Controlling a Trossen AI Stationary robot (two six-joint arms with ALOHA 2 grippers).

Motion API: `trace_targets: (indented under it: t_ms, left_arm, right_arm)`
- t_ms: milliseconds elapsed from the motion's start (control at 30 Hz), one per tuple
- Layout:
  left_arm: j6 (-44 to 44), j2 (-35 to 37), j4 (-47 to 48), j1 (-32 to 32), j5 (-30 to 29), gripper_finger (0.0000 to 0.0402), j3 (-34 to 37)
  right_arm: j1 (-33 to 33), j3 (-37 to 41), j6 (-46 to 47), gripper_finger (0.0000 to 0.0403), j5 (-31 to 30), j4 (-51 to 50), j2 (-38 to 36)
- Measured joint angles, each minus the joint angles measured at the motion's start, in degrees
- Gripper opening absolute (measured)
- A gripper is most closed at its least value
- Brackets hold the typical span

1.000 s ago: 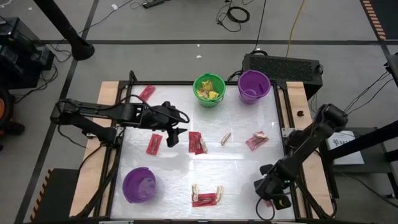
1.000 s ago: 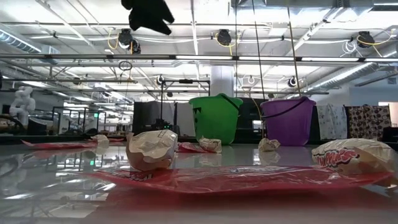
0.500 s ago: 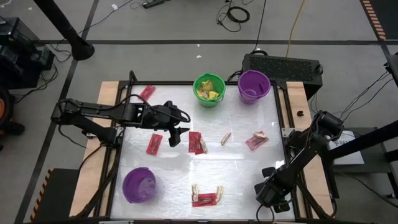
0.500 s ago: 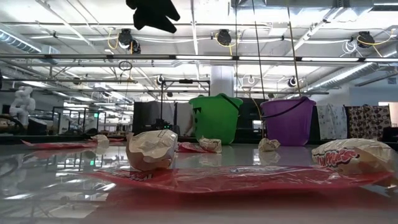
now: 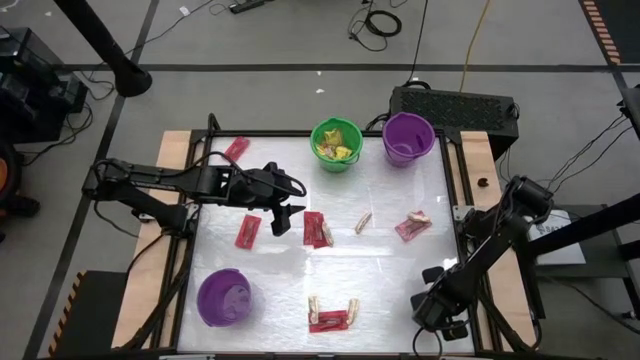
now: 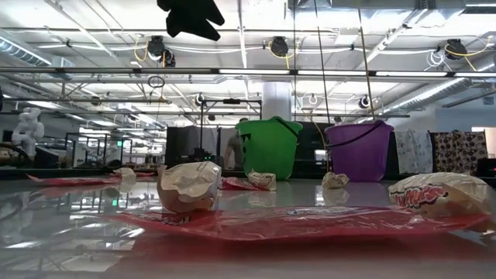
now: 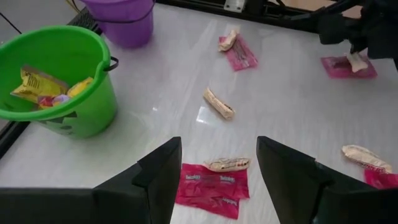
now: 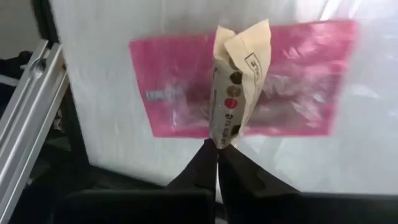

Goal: Sort candy by brand, put in halloween buckets
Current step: Put the light brown chocolate bar into the top violet bucket

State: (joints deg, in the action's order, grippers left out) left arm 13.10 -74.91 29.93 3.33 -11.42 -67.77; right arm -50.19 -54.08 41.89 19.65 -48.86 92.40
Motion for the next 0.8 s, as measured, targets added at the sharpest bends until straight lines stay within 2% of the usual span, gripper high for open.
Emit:
trace_targets:
  t_ms: [100, 167, 400, 633, 800]
  left_arm:
    - [0.0, 0.0, 0.0, 0.0, 0.0, 0.0215, 0.0]
    - [0.0, 0.0, -0.02, 0.0, 0.0, 0.0215, -0.01]
    - [0.17, 0.0, -4.12, 0.0, 1.14, 0.0215, 0.01]
    - [0.31, 0.0, -10.13, 0.02, 4.79, 0.0215, -0.01]
    - [1.64, 0.0, -10.15, 0.0, 4.79, 0.0215, -0.01]
  right_arm:
    - [1.31, -2.67, -3.12, 0.0002, -1.36, -5.93, -2.35]
    - [2.76, -4.77, -5.58, 0.0002, -4.52, -10.08, -3.82]
    - [12.21, -10.84, -12.4, 0.0001, -23.56, -20.66, -8.18]
    - [30.19, -11.17, -22.26, 0.0, -35.8, -21.13, -15.25]
    - [46.47, -11.17, -28.15, 0.0, -37.85, -15.61, -19.74]
